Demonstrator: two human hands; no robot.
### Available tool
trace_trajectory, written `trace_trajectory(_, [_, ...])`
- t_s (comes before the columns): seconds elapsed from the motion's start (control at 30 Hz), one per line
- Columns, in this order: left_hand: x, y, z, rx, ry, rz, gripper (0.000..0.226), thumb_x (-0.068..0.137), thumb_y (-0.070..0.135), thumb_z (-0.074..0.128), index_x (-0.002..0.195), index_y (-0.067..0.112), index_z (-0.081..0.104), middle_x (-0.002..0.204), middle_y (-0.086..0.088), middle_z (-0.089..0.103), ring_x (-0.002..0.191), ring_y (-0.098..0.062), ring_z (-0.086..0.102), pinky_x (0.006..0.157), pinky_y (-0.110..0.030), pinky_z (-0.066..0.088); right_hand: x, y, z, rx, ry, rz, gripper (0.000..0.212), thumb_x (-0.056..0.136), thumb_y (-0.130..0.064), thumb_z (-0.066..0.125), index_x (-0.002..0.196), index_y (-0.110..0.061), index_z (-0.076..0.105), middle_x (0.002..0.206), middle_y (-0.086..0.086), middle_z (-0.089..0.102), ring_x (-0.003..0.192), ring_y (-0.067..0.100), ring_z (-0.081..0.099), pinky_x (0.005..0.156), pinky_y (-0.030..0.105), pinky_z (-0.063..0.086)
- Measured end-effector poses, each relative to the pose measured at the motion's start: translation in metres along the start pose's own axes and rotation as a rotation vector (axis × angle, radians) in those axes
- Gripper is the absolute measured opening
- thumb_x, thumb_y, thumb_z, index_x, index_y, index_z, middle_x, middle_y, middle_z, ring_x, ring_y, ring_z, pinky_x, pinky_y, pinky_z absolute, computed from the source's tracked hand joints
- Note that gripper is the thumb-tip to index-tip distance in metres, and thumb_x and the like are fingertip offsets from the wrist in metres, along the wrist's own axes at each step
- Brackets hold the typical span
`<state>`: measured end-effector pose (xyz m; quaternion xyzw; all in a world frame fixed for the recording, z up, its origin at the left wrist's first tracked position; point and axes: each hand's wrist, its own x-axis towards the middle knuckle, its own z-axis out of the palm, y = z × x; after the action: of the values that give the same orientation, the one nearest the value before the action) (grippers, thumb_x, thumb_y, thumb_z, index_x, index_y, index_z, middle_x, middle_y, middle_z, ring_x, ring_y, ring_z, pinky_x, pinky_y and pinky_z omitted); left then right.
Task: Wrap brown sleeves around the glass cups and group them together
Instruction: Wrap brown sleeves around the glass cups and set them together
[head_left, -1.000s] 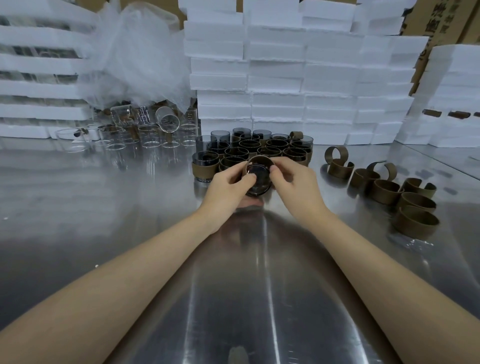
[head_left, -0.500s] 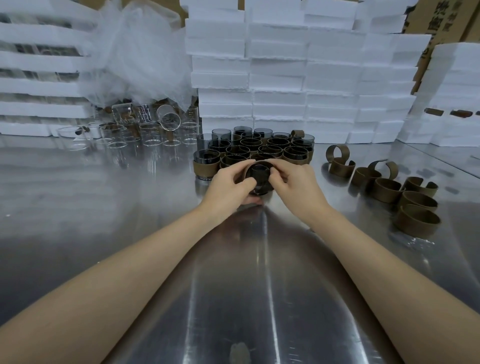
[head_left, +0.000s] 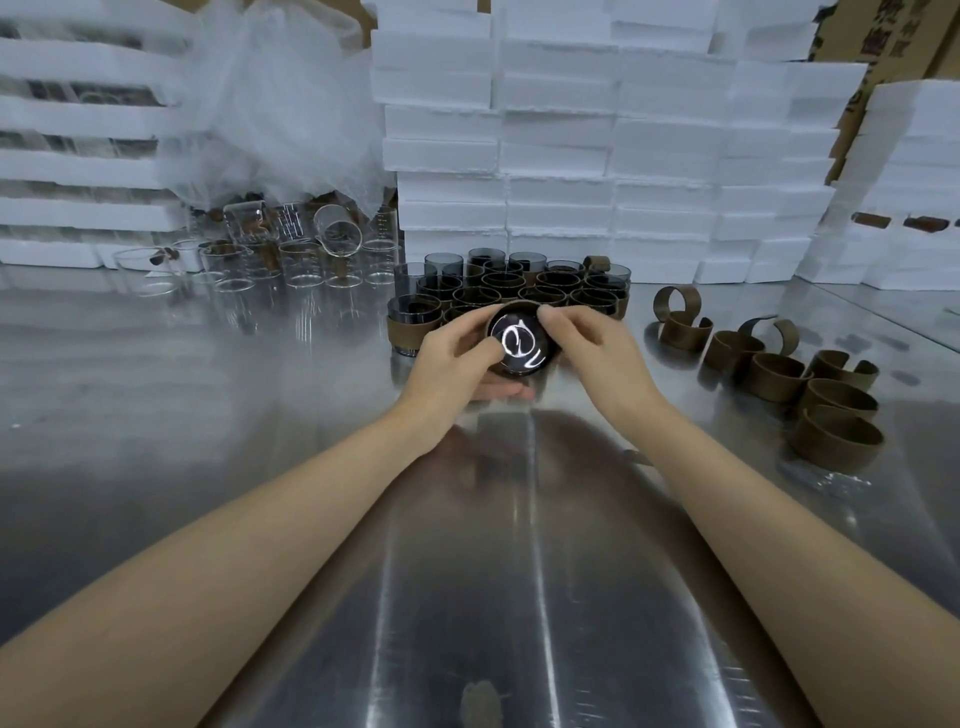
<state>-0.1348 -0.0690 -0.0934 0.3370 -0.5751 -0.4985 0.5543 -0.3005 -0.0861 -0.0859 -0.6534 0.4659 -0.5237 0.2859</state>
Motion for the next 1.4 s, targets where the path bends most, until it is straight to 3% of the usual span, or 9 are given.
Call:
trace_trajectory(0.1, [0.002, -0.002, -0.001, -0.097, -0.016, -0.021, 0.031, 0.096, 0.005, 0.052, 0.116, 0.024, 0.065, 0.104, -0.004, 0.074, 0.075, -0.037, 0.073, 0.065, -0.025, 0.059, -0.006, -0.004, 0.010, 0.353, -0.170, 0.190, 0.035, 0.099, -0.044, 0.045, 0.107, -0.020, 0.069, 0.106, 0.004, 0.073, 0.096, 0.020, 0.070, 0.083, 0.033, 0.056])
trace_trajectory(0.17, [0.004, -0.003, -0.002, -0.170, -0.028, -0.077, 0.033, 0.095, 0.016, 0.059, 0.128, 0.016, 0.058, 0.112, -0.011, 0.071, 0.083, -0.037, 0.073, 0.070, -0.025, 0.059, -0.007, -0.006, 0.013, 0.517, -0.164, 0.223, 0.034, 0.100, -0.043, 0.044, 0.104, -0.022, 0.071, 0.103, 0.005, 0.073, 0.087, 0.018, 0.070, 0.070, 0.029, 0.057])
trace_trajectory(0.23, [0.005, -0.002, 0.000, -0.243, -0.070, -0.143, 0.051, 0.088, 0.031, 0.064, 0.132, 0.010, 0.052, 0.112, -0.012, 0.072, 0.086, -0.033, 0.073, 0.074, -0.025, 0.059, -0.007, -0.007, 0.011, 0.623, -0.144, 0.235, 0.035, 0.098, -0.043, 0.045, 0.106, -0.019, 0.069, 0.102, 0.006, 0.073, 0.086, 0.017, 0.069, 0.067, 0.026, 0.055])
trace_trajectory(0.4, [0.005, -0.001, 0.000, -0.197, -0.169, -0.224, 0.052, 0.078, 0.049, 0.059, 0.115, 0.013, 0.058, 0.073, 0.003, 0.069, 0.062, -0.011, 0.061, 0.061, -0.019, 0.052, -0.007, -0.010, 0.006, 0.785, -0.178, 0.334, 0.049, 0.091, -0.049, 0.053, 0.120, -0.010, 0.063, 0.106, 0.009, 0.073, 0.096, 0.021, 0.069, 0.074, 0.027, 0.056])
trace_trajectory(0.6, [0.008, -0.001, -0.001, -0.171, -0.184, -0.271, 0.053, 0.078, 0.051, 0.060, 0.114, 0.011, 0.062, 0.076, 0.003, 0.068, 0.055, -0.006, 0.051, 0.058, -0.017, 0.048, -0.005, -0.017, 0.007, 1.022, -0.120, 0.503, 0.057, 0.091, -0.038, 0.061, 0.134, -0.002, 0.053, 0.115, 0.016, 0.069, 0.097, 0.026, 0.070, 0.076, 0.032, 0.057])
trace_trajectory(0.8, [0.012, -0.004, -0.002, -0.209, -0.148, -0.291, 0.042, 0.075, 0.049, 0.064, 0.097, 0.014, 0.062, 0.062, 0.007, 0.063, 0.049, -0.004, 0.047, 0.054, -0.016, 0.047, -0.005, -0.017, 0.011, 1.224, -0.078, 0.619, 0.045, 0.093, -0.036, 0.058, 0.124, -0.003, 0.057, 0.114, 0.021, 0.069, 0.102, 0.032, 0.069, 0.078, 0.039, 0.058])
trace_trajectory(1.03, [0.014, -0.004, -0.004, -0.219, -0.146, -0.255, 0.044, 0.076, 0.048, 0.065, 0.103, 0.014, 0.064, 0.057, 0.012, 0.058, 0.048, -0.002, 0.046, 0.052, -0.013, 0.046, -0.003, -0.018, 0.011, 1.306, -0.083, 0.646, 0.041, 0.095, -0.031, 0.055, 0.125, -0.003, 0.056, 0.120, 0.023, 0.066, 0.109, 0.035, 0.066, 0.080, 0.041, 0.057])
trace_trajectory(1.23, [0.012, -0.007, -0.004, -0.195, -0.137, -0.205, 0.050, 0.079, 0.044, 0.062, 0.115, 0.009, 0.064, 0.078, 0.003, 0.064, 0.057, -0.003, 0.055, 0.060, -0.014, 0.050, -0.002, -0.016, 0.011, 1.257, -0.070, 0.568, 0.035, 0.098, -0.030, 0.050, 0.117, -0.003, 0.062, 0.112, 0.018, 0.070, 0.098, 0.030, 0.071, 0.070, 0.035, 0.060])
trace_trajectory(1.4, [0.004, -0.008, 0.003, -0.098, -0.127, -0.093, 0.055, 0.079, 0.022, 0.071, 0.131, 0.016, 0.053, 0.118, -0.002, 0.067, 0.094, -0.014, 0.069, 0.083, -0.026, 0.055, 0.000, -0.017, 0.007, 0.994, -0.071, 0.391, 0.025, 0.098, -0.018, 0.047, 0.118, -0.016, 0.062, 0.098, 0.005, 0.073, 0.092, 0.020, 0.068, 0.078, 0.030, 0.055])
